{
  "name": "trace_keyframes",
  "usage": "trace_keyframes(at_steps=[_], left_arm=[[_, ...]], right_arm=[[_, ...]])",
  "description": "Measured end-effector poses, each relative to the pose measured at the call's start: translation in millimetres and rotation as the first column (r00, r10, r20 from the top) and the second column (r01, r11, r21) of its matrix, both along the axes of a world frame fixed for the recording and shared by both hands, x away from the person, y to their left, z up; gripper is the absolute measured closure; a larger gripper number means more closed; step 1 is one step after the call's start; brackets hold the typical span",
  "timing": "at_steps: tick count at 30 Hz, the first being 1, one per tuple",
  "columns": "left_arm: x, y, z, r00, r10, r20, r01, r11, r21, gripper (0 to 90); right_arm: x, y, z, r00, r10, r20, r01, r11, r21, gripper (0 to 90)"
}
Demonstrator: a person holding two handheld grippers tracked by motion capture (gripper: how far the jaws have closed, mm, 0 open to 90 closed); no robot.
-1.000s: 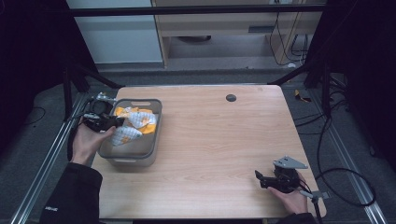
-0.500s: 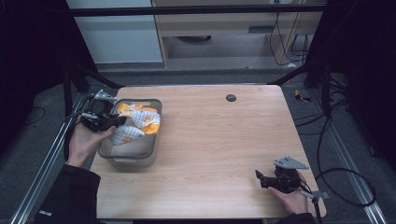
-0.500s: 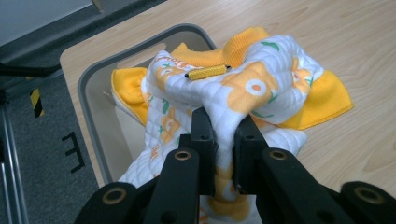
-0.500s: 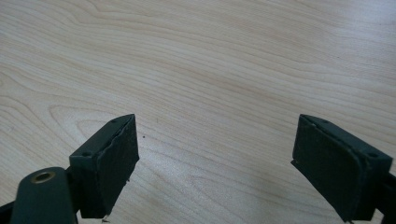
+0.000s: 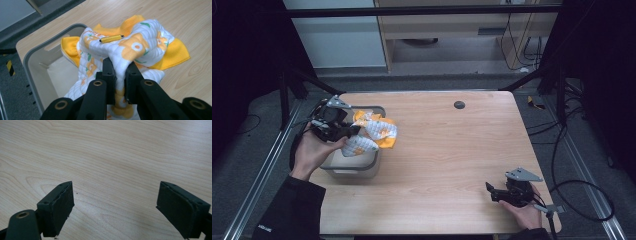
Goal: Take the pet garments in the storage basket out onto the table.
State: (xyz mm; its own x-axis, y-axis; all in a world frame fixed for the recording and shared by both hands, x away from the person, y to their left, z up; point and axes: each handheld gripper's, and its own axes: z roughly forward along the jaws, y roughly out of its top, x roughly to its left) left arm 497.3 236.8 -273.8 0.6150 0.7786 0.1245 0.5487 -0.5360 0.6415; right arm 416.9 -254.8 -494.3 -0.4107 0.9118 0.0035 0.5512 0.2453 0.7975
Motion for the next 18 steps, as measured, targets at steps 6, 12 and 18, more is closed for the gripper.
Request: trace_keyframes(at_steps=[6, 12, 18], left_arm=[[-0.4, -15.7, -1.5, 0.9993, -0.037, -0.004, 0.037, 0.9993, 0.012, 81.6], [-2.2, -28.6, -2.8, 0.9976, -0.068, -0.007, 0.068, 0.9976, 0.011, 81.6], [-2.0, -40.7, -5.6, 0.9951, -0.098, -0.014, 0.098, 0.9951, 0.012, 81.6]], right_arm=[[-0.2, 0.0, 0.1, 1.0000, -0.002, 0.001, 0.002, 1.000, 0.003, 14.1], [-0.3, -0.9, 0.4, 0.9999, -0.003, 0.012, 0.003, 1.000, -0.004, 14.1], [-0.3, -0.9, 0.4, 0.9999, -0.003, 0.013, 0.003, 1.000, -0.005, 14.0]])
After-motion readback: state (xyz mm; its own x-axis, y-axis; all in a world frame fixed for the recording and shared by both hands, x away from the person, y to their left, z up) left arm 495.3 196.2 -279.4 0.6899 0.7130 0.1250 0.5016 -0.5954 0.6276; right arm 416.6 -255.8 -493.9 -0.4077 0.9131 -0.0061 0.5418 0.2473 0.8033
